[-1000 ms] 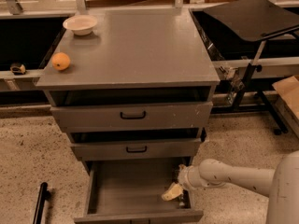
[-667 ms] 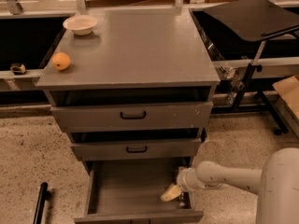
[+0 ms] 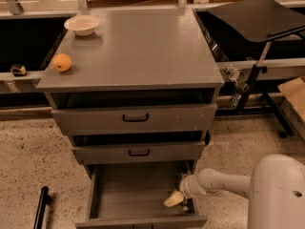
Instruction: Pick water bottle from bottom drawer and place on counter
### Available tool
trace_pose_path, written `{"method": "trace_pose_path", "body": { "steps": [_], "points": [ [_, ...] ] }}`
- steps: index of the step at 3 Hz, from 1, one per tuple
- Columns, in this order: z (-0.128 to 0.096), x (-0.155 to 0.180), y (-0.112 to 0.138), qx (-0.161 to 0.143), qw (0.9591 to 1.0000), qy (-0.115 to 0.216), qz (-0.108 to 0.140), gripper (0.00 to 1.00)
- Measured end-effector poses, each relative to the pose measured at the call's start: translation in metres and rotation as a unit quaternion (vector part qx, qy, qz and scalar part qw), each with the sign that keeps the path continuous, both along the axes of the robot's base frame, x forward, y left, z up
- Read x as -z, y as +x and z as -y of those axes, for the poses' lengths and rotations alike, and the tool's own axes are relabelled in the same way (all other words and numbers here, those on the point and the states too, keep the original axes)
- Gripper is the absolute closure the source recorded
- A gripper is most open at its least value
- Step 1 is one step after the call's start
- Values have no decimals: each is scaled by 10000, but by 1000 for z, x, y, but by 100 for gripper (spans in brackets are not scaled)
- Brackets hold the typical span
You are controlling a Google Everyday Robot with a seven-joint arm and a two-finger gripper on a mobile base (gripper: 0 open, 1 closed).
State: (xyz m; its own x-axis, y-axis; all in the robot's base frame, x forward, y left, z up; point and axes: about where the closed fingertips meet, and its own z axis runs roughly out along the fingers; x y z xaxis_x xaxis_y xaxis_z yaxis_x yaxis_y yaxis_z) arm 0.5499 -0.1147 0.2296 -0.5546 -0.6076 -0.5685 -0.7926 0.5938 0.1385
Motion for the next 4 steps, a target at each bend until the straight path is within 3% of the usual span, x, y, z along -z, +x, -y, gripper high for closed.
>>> {"method": "trace_pose_path", "body": {
  "steps": [1, 2, 3, 4],
  "points": [
    [-10, 23, 0, -126, 9997, 76, -185, 3],
    [-16, 42, -1, -146, 9994, -64, -319, 2],
    [-8, 61, 4, 200, 9981, -343, -462, 2],
    [2, 70, 8, 423, 9968, -408, -542, 2]
  ]
}}
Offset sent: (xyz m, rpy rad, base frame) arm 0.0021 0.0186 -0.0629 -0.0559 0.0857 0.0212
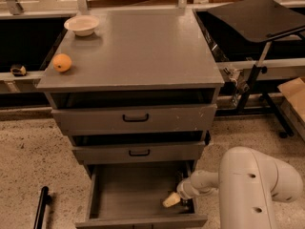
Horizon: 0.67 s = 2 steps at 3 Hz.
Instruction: Pick water bottle from bottom drawer and place on counter
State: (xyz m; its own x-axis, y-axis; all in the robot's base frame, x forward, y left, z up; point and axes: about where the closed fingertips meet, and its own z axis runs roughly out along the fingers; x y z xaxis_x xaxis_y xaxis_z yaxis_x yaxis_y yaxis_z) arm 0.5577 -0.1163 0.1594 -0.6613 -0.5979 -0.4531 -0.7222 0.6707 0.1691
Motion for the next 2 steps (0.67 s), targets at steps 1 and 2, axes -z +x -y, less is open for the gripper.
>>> {"method": "trace_pose_path", "body": {
  "steps": [1, 2],
  "points": [
    [11, 5, 1, 212, 9998, -21, -27, 3],
    [10, 3, 1, 217, 9998, -21, -27, 6]
  ]
}}
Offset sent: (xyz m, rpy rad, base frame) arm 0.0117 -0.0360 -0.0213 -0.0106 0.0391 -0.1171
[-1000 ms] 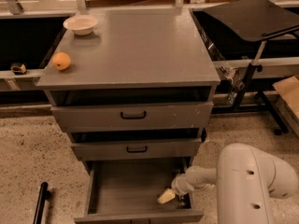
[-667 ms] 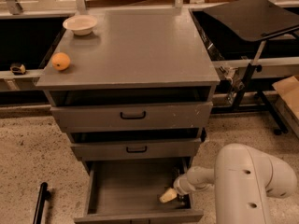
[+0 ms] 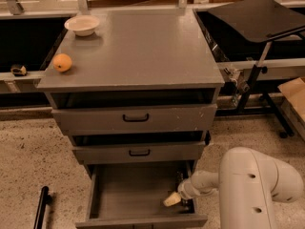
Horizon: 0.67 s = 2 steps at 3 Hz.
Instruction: Pick water bottle from bottom drawer and place on counter
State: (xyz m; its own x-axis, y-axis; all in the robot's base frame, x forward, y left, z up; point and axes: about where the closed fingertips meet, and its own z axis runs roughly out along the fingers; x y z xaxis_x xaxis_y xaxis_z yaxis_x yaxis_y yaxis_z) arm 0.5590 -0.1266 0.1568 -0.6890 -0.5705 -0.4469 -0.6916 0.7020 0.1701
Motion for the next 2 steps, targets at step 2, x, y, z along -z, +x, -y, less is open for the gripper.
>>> {"method": "trace_pose_path", "body": {
  "steps": [2],
  "points": [
    [10, 5, 11, 291, 9995, -118, 47, 0]
  ]
}}
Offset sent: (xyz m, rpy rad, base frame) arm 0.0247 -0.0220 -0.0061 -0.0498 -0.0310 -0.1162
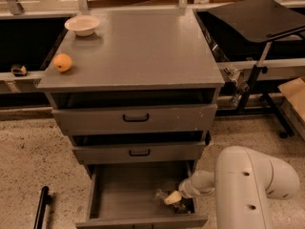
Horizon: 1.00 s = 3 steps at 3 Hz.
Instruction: Pick water bottle from bottom drawer and place on counter
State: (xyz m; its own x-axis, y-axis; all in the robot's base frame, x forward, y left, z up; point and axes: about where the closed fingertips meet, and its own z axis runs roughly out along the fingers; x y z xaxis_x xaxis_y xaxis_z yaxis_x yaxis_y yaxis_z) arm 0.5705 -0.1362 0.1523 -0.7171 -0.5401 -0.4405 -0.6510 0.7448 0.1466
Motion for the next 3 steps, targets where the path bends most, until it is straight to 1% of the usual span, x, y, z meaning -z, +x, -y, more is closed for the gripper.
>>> {"method": "trace_pose_path", "body": {
  "steps": [1, 2, 3],
  "points": [
    [-2, 0, 1, 26, 10000, -11, 0, 0],
    [-7, 2, -1, -37, 10000, -3, -6, 0],
    [-11, 4, -3, -205, 9998, 16, 15, 0]
  ]
}}
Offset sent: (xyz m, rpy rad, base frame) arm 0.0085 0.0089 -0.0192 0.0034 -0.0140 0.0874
